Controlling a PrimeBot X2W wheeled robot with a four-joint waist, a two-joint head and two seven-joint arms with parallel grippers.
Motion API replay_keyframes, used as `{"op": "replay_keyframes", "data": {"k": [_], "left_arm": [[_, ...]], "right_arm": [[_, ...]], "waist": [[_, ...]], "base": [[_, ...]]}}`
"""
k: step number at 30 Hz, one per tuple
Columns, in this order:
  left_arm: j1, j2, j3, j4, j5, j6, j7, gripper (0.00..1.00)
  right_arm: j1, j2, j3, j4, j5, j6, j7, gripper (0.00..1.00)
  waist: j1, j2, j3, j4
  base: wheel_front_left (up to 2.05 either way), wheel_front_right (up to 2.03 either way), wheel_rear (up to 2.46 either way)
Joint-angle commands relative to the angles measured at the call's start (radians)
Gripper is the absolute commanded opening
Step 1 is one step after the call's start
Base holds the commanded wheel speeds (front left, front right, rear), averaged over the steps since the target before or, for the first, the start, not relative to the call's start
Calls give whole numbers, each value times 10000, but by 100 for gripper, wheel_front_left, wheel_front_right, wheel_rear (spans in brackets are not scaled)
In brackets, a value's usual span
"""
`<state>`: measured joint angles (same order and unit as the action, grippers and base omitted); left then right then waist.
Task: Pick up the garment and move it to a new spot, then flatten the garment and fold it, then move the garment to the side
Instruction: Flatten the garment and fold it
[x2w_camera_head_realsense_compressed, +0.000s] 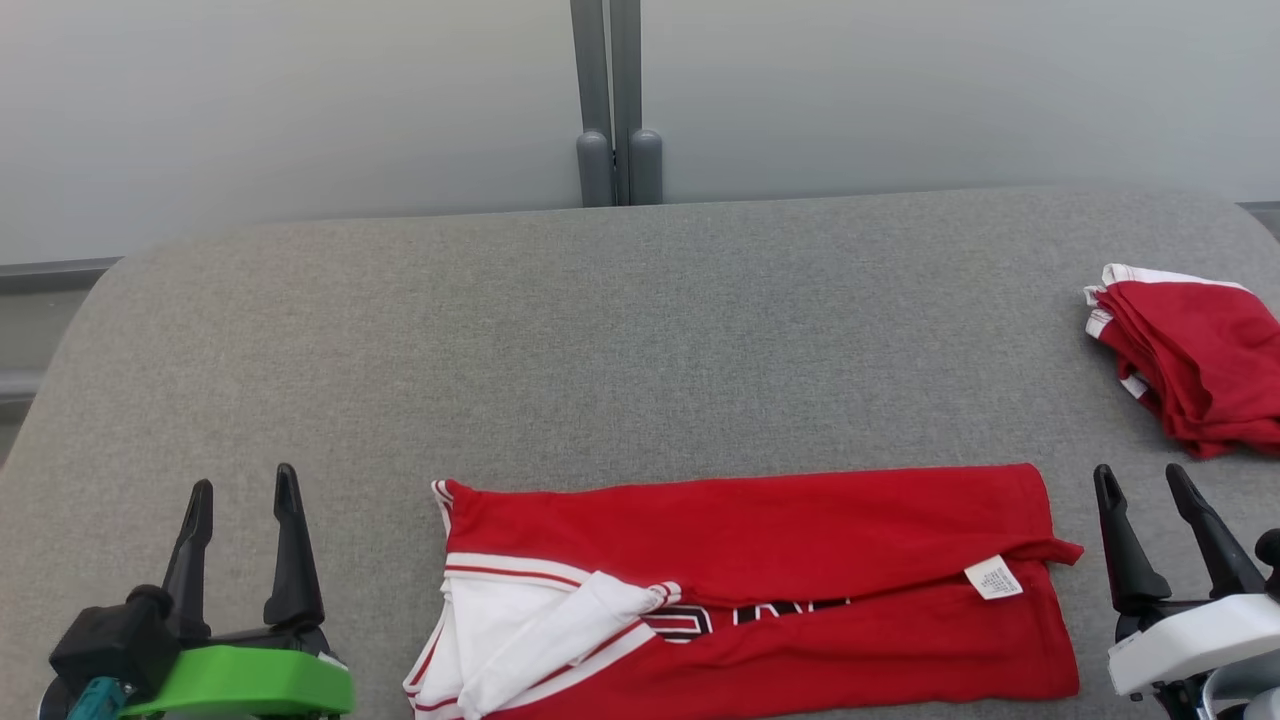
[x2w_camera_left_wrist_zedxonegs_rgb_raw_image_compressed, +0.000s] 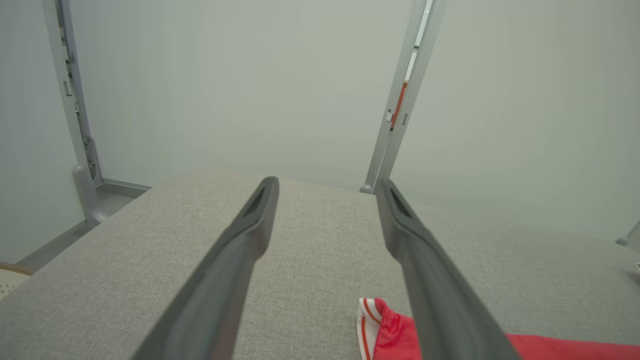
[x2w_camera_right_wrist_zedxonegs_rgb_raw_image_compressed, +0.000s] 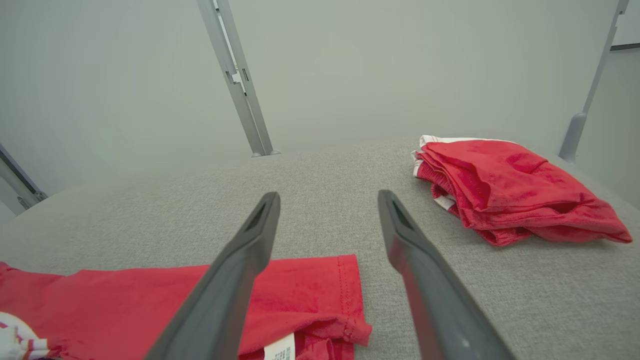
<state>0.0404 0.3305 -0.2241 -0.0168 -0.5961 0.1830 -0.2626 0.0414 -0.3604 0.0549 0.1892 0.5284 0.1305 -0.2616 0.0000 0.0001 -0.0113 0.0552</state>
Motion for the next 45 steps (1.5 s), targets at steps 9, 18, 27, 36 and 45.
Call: {"op": "replay_keyframes", "data": {"k": [9,18,27,36,45], "left_arm": [[264,-1143,987,669,1486,-1290,-24,100],[-140,-1694,1319,1090,2097,-1997,-23,100],[-373,-1908,1472,1597,2448,-2393,-23,100],[-321,-2027,1686,1827,2658,-2558,-25,100],[-406,-2125,1769,2019,2722,-2690,-25,100]], "right_arm": [[-55,140,33,316,-304,2,135,100],[-1268,126,616,2207,39,2,2329,100],[-2174,480,587,4042,734,4,3417,100],[-2051,798,784,4998,1288,2,3942,100],[-2618,1049,952,5629,1993,5,4943,37]], "waist": [[0,-1,60,-25],[0,-1,314,38],[0,-1,400,445],[0,-1,369,566],[0,-1,407,551]], "base": [[0,0,0],[0,0,0],[0,0,0],[0,0,0],[0,0,0]]}}
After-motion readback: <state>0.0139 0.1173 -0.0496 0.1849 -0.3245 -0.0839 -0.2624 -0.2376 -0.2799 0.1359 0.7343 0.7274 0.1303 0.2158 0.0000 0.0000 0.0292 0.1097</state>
